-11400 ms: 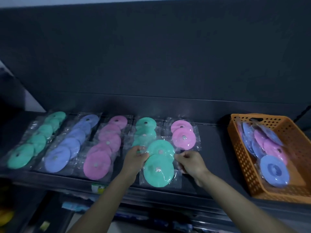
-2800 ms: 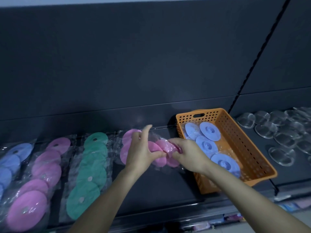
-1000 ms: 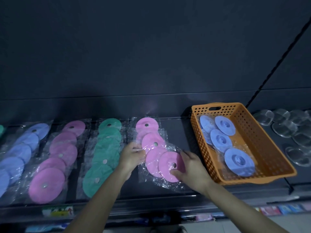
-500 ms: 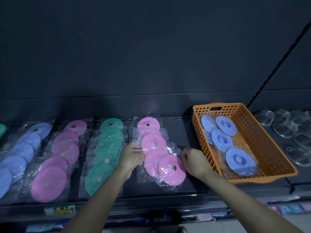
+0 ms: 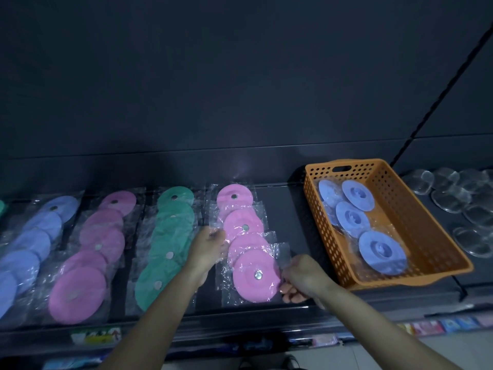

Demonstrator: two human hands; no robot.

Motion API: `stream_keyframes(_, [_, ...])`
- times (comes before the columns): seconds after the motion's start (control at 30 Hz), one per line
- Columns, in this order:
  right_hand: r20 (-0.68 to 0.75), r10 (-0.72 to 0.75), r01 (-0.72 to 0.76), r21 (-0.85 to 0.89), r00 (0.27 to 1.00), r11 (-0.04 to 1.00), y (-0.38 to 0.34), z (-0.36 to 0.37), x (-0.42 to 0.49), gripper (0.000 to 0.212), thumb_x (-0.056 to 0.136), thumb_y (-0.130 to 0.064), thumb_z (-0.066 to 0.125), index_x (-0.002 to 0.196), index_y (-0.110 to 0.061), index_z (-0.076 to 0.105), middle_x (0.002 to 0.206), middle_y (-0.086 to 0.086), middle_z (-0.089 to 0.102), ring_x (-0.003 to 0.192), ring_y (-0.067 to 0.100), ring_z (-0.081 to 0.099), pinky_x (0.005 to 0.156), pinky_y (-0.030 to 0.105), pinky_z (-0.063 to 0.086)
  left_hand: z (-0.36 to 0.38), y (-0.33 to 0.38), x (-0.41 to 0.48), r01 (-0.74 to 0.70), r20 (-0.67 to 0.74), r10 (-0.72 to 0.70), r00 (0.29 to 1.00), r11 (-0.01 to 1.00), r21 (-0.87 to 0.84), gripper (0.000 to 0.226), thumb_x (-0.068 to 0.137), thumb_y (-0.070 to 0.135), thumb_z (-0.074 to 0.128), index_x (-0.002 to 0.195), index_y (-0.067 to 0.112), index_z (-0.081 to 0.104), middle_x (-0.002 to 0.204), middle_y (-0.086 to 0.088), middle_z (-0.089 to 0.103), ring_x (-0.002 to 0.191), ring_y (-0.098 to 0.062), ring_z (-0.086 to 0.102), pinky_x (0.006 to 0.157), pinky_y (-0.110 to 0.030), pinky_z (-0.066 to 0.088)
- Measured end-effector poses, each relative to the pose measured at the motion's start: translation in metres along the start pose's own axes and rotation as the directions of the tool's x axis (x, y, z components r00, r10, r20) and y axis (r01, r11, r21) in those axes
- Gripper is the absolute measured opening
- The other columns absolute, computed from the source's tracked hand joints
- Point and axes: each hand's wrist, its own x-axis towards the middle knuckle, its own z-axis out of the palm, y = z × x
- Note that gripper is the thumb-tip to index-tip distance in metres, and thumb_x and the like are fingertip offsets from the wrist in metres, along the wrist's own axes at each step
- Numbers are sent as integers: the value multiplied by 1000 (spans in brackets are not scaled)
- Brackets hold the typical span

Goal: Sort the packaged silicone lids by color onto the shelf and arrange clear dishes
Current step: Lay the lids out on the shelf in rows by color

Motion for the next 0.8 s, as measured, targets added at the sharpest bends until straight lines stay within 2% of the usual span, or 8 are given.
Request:
stream_keyframes(0.1, [43, -114, 121, -247, 993, 961, 2, -6, 5, 29, 93, -29, 52, 72, -12, 60, 57, 3, 63, 43, 12, 55, 41, 20, 44, -4, 1, -4, 37, 99, -38, 994, 999, 19, 39, 85, 23, 68, 116, 11, 48, 112, -1, 56, 103, -18, 59, 87, -37, 53])
stream_keyframes(0.17, [72, -161, 176, -337, 984, 925, 3, -12, 8, 27, 90, -21, 55, 63, -15, 57, 56, 1, 60, 42, 9, 54, 42, 21, 44, -6, 2, -6, 27, 120, -43, 992, 990, 135, 51, 77, 15, 77, 117, 14, 45, 110, -4, 57, 102, -20, 61, 87, -36, 54])
stream_keyframes(0.3, [63, -218, 222, -462, 974, 859, 3, -20, 14, 21, 79, -20, 68, 62, -15, 56, 57, 2, 60, 45, 10, 55, 43, 18, 40, -8, 3, -10, -15, 119, -10, 993, 979, 205, 50, 75, 0, 75, 109, 19, 45, 104, -6, 58, 94, -19, 60, 77, -29, 51])
stream_keyframes(0.4, [-55, -293, 241, -435, 955, 867, 2, -23, 19, 19, 76, -26, 74, 78, -13, 61, 63, -2, 60, 54, 9, 53, 52, 22, 41, -13, 3, -9, 4, 143, -30, 989, 984, 180, 45, 77, -5, 70, 110, 17, 48, 105, -10, 58, 96, -24, 60, 84, -38, 52])
stream_keyframes(0.53, [-161, -370, 294, -362, 915, 885, -4, -17, 27, 29, 85, -31, 67, 104, -9, 64, 70, -5, 59, 61, 8, 53, 59, 22, 43, -20, 6, -10, 46, 200, -73, 977, 990, 137, 41, 78, -10, 66, 110, 10, 52, 103, -13, 60, 95, -29, 62, 86, -41, 51])
stream_keyframes(0.6, [-191, -369, 304, -301, 910, 904, -9, -13, 31, 33, 87, -28, 64, 112, -7, 63, 76, -1, 62, 69, 14, 59, 66, 29, 50, -21, 7, -9, 66, 192, -89, 977, 990, 121, 39, 78, -8, 67, 110, 10, 53, 102, -11, 61, 97, -29, 62, 87, -42, 51])
stream_keyframes(0.7, [-140, -374, 315, -321, 917, 893, -15, -7, 37, 17, 86, -20, 63, 95, -7, 69, 78, 6, 68, 70, 18, 61, 72, 34, 50, -19, 7, -8, 50, 151, -71, 986, 989, 141, 37, 79, -3, 68, 110, 12, 54, 100, -3, 60, 89, -18, 60, 68, -28, 48])
stream_keyframes(0.8, [-135, -369, 314, -312, 920, 897, -17, -6, 44, 14, 84, -22, 64, 82, -9, 70, 68, 1, 64, 62, 12, 56, 67, 33, 50, -15, 2, -8, 12, 85, -24, 996, 990, 143, 37, 79, -6, 66, 109, 11, 53, 94, -1, 59, 84, -15, 58, 62, -22, 44])
